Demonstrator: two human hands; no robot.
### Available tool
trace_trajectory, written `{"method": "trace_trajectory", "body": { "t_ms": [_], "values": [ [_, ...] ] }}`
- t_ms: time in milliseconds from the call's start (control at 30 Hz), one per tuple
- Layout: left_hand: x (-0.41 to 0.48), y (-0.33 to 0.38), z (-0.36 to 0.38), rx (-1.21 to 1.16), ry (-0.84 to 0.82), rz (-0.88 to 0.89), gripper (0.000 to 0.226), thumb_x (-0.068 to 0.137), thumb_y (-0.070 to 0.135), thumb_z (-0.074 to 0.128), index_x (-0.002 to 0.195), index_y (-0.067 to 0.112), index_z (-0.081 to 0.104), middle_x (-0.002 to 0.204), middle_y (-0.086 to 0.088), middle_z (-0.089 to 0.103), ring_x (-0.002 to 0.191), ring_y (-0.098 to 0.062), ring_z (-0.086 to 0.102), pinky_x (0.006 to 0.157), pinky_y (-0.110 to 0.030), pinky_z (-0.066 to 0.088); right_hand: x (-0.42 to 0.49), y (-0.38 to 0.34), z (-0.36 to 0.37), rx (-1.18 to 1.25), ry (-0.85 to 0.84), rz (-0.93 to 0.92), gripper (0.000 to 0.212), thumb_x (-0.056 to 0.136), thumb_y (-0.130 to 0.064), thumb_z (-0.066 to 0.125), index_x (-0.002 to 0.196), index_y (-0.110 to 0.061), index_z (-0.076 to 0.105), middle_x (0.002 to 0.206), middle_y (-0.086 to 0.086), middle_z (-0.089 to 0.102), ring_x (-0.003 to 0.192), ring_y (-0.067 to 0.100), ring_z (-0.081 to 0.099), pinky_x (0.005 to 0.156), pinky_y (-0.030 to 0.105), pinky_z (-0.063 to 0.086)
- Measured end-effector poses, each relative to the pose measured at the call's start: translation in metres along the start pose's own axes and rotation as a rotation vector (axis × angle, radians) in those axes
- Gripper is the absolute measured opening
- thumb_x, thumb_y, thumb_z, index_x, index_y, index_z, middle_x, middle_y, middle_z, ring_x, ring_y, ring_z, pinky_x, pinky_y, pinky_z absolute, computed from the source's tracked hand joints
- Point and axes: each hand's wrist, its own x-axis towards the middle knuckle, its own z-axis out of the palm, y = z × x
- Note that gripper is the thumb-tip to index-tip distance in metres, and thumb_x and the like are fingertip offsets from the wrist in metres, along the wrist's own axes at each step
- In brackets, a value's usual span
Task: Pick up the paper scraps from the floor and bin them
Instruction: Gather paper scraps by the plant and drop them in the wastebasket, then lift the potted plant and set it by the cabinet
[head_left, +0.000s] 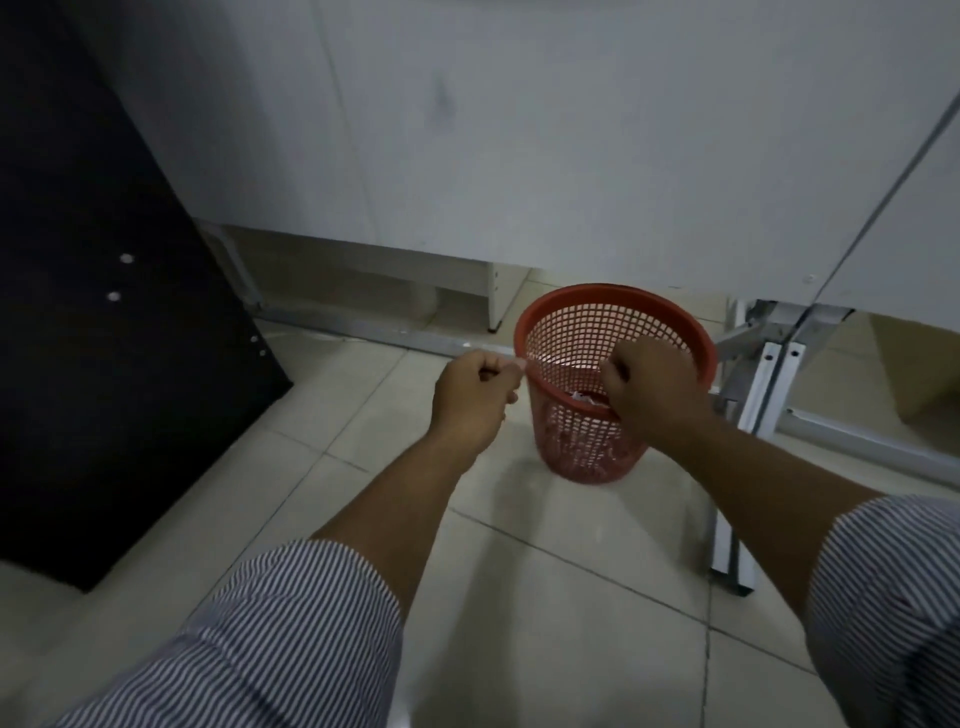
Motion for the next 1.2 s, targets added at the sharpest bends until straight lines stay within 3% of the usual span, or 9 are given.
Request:
{"method": "trace_trajectory", "body": {
  "t_ms": [100,200,367,567,667,800,967,1067,1200],
  "values": [
    [-0.031,-0.025,-0.042,0.025,0.009,-0.054,0.014,0.091,0.022,0.061,0.089,0.009,0.066,0.087,-0.006,0.072,0.078,-0.017,0.068,0.063,-0.027,0.053,-0.001,-0.041,-0.009,0.008,0.002,-0.147,0.03,0.091,-0.027,0.05,0.065,-0.014,0.056,0.061,0.001,0.056,0.058,0.016,0.051,0.06,0.032,0.04],
    [-0.064,-0.056,-0.089,0.012,0.044,-0.142,0.014,0.091,0.017,0.06,0.094,0.005,0.067,0.092,-0.01,0.072,0.075,-0.014,0.067,0.063,-0.025,0.052,-0.006,-0.086,-0.004,0.042,-0.175,-0.254,0.027,0.092,-0.029,0.049,0.074,-0.012,0.061,0.067,0.004,0.06,0.061,0.021,0.056,0.059,0.034,0.048],
    [-0.115,-0.11,-0.164,0.059,0.139,-0.3,0.011,0.091,0.018,0.06,0.093,0.009,0.067,0.092,-0.007,0.072,0.082,-0.017,0.069,0.069,-0.028,0.055,-0.025,-0.154,0.029,-0.064,-0.686,-0.34,0.025,0.093,-0.033,0.051,0.103,-0.014,0.065,0.113,0.006,0.064,0.1,0.023,0.059,0.086,0.036,0.05],
    [-0.159,-0.174,-0.248,0.256,0.164,-0.48,0.023,0.089,0.035,0.064,0.088,0.012,0.064,0.089,-0.005,0.07,0.086,-0.021,0.066,0.075,-0.034,0.054,-0.055,-0.248,0.077,-0.2,-1.034,-0.523,0.054,0.099,-0.039,0.041,0.144,-0.01,0.038,0.155,0.01,0.03,0.14,0.026,0.031,0.111,0.029,0.025],
    [-0.185,-0.204,-0.284,0.312,0.124,-0.696,0.034,0.088,0.042,0.065,0.093,0.008,0.065,0.094,-0.009,0.07,0.085,-0.022,0.067,0.069,-0.029,0.052,-0.073,-0.297,0.113,-0.166,-1.122,-0.593,0.058,0.099,-0.04,0.041,0.149,-0.012,0.031,0.159,0.008,0.023,0.143,0.025,0.026,0.114,0.029,0.022],
    [-0.233,-0.238,-0.322,0.102,0.044,-1.152,0.037,0.093,0.036,0.061,0.101,0.0,0.059,0.093,-0.013,0.067,0.084,-0.027,0.069,0.073,-0.034,0.058,-0.116,-0.358,0.159,-0.144,-1.245,-0.704,0.061,0.097,-0.041,0.044,0.15,-0.015,0.029,0.16,0.006,0.021,0.145,0.024,0.024,0.115,0.03,0.022],
    [-0.283,-0.266,-0.342,0.071,0.098,-1.431,0.045,0.094,0.035,0.059,0.122,0.0,0.054,0.083,-0.012,0.061,0.063,-0.02,0.063,0.042,-0.026,0.05,-0.181,-0.388,0.215,-0.243,-1.369,-0.804,0.066,0.095,-0.041,0.047,0.15,-0.01,0.028,0.16,0.009,0.021,0.145,0.025,0.024,0.117,0.033,0.023],
    [-0.304,-0.293,-0.35,0.166,0.296,-1.409,0.055,0.092,0.048,0.057,0.121,0.002,0.055,0.102,-0.014,0.066,0.087,-0.025,0.069,0.062,-0.03,0.057,-0.213,-0.378,0.244,-0.335,-1.376,-0.791,0.062,0.099,-0.025,0.043,0.15,0.002,0.02,0.161,0.02,0.007,0.145,0.031,0.023,0.117,0.032,0.024],
    [-0.312,-0.316,-0.363,0.265,0.668,-1.093,0.081,0.075,0.055,0.073,0.133,0.005,0.046,0.131,-0.017,0.058,0.119,-0.033,0.057,0.092,-0.036,0.049,-0.23,-0.364,0.259,-0.362,-1.356,-0.76,0.073,0.1,-0.012,0.039,0.151,-0.002,-0.012,0.157,0.017,-0.028,0.149,0.031,-0.01,0.122,0.038,0.006]
  ]
}}
